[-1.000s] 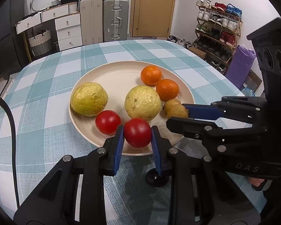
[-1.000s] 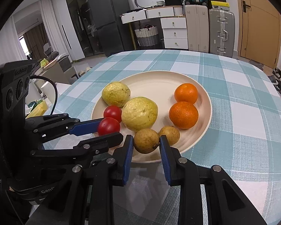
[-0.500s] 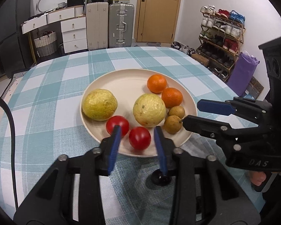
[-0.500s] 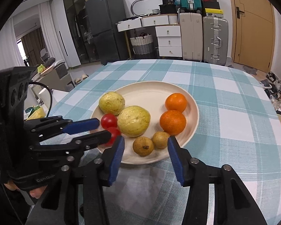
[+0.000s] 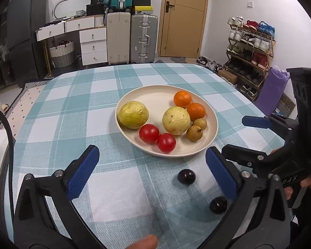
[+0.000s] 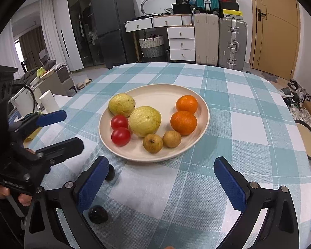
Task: Organize fruits
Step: 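Move both grippers back toward the two dark purple plums on the cloth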
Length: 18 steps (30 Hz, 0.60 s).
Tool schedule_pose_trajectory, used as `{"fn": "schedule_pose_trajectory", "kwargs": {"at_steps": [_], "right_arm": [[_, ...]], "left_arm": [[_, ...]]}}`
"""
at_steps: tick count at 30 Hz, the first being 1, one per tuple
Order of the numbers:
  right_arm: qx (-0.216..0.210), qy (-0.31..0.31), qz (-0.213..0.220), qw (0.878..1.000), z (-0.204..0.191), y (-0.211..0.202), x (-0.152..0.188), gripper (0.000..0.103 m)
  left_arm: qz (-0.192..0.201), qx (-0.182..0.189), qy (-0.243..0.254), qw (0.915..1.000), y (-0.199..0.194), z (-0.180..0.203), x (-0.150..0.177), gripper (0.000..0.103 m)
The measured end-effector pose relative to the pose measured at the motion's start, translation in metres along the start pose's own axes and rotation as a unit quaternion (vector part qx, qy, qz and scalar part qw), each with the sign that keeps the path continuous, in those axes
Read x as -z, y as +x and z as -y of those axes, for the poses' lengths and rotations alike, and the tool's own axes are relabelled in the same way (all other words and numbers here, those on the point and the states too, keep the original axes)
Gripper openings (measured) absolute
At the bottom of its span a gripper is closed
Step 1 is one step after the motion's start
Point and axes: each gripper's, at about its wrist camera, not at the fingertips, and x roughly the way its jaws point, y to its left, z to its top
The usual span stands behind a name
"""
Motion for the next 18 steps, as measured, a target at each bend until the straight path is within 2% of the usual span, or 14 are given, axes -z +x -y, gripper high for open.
{"fn": "schedule_pose_trajectory", "kwargs": {"at_steps": [10, 18], "right_arm": [[0.001, 0.005, -0.013, 1.000, -0.008, -0.003, 0.012, 0.103], [-0.026, -0.010, -0.046, 0.999, -0.019, -0.002, 0.028, 0.103]], "left_arm": [[-0.003, -0.012, 0.008, 0.9999, -0.019, -0.001, 0.015, 0.102], [-0.016, -0.022, 0.015, 0.9995, -0.019, 0.000, 0.029, 0.102]]}}
